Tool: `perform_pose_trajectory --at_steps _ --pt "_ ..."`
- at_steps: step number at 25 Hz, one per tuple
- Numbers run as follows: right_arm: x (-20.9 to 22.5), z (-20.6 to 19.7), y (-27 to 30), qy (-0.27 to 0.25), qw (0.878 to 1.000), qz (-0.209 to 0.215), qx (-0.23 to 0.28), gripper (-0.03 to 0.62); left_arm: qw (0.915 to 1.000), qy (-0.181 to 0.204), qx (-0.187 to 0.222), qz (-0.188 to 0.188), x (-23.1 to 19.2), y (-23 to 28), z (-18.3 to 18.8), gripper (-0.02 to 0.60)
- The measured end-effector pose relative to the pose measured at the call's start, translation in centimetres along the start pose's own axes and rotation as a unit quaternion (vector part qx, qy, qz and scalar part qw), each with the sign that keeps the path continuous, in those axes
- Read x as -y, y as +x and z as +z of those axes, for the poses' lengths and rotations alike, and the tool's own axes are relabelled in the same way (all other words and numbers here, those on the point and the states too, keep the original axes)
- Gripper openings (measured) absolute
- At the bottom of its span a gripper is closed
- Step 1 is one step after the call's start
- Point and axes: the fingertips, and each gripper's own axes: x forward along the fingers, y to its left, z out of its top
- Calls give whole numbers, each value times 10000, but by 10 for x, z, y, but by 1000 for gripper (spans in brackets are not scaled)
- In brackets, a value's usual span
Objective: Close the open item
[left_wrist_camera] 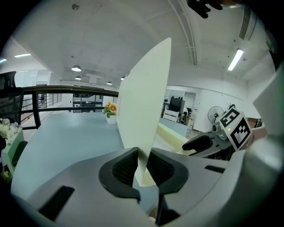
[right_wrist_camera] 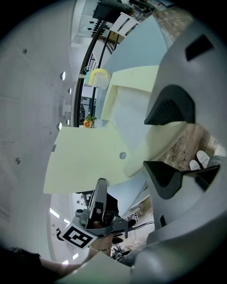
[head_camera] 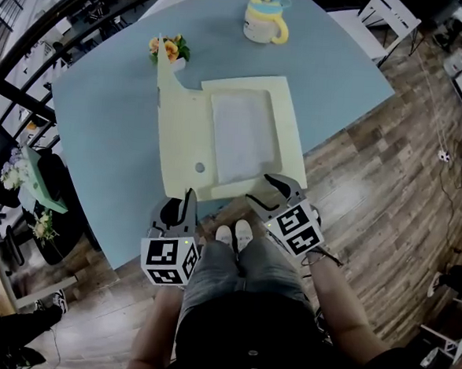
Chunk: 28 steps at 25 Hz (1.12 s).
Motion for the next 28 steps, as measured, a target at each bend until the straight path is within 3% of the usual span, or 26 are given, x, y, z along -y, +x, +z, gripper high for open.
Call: perform_pose_trajectory --at_steps 12,28 --pt "-1 1 0 -49 9999 -74 129 265 9978 579 -192 -258 21 8 1 67" --pt "0 1 0 -10 9997 -172 190 264 9881 1268 -380 -782 49 24 0 97"
